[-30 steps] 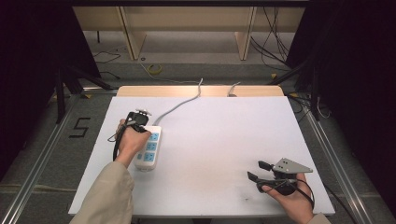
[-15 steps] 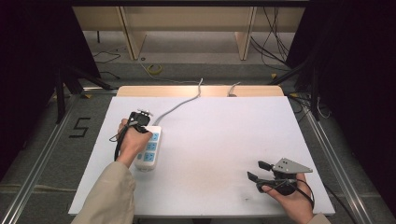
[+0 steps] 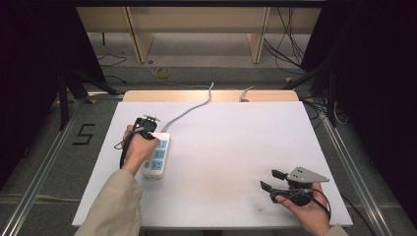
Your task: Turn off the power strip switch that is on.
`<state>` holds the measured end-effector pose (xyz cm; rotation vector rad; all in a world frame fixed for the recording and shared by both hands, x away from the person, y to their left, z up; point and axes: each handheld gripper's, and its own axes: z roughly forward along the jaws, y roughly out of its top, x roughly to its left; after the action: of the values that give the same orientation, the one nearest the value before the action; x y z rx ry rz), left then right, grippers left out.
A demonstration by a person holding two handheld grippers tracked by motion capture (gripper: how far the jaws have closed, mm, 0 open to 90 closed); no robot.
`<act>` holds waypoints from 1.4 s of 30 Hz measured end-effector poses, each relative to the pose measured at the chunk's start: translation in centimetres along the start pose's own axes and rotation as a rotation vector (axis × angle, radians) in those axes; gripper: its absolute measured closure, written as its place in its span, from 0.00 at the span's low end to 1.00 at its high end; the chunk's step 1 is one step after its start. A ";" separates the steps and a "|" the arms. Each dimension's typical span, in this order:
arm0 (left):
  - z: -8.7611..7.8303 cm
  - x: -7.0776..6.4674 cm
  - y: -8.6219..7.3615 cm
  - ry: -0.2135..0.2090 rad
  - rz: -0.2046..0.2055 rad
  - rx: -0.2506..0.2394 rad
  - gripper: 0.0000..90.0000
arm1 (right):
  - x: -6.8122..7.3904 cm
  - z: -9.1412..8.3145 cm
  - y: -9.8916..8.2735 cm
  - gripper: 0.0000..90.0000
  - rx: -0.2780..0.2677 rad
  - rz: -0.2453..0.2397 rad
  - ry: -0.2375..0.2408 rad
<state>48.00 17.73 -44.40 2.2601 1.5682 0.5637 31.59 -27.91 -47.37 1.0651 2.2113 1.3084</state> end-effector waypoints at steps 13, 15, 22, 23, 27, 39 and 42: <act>0.0 0.1 0.0 -0.010 -0.001 -0.002 1.00 | 0.0 0.0 0.0 0.42 0.000 -0.002 0.000; 0.0 0.1 0.0 -0.006 0.006 0.000 1.00 | 0.0 0.0 0.0 0.42 -0.001 -0.001 0.000; 0.1 0.1 0.0 -0.007 0.008 0.006 1.00 | 0.0 0.0 0.0 0.42 -0.001 -0.001 0.001; 0.1 0.1 0.0 -0.005 0.013 0.009 1.00 | 0.0 0.0 0.0 0.42 -0.001 -0.002 0.000; 0.1 0.0 0.0 -0.004 0.014 0.008 1.00 | 0.0 0.0 0.0 0.42 -0.001 -0.002 0.001; 0.1 0.0 0.0 -0.001 0.012 0.008 1.00 | 0.0 0.0 0.0 0.42 -0.002 -0.003 0.000; 0.1 0.0 0.0 -0.001 0.009 0.007 1.00 | 0.0 0.0 0.0 0.42 0.000 -0.003 0.000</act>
<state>48.02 17.72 -44.48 2.2737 1.5624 0.5606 31.61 -27.87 -47.37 1.0616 2.2122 1.3074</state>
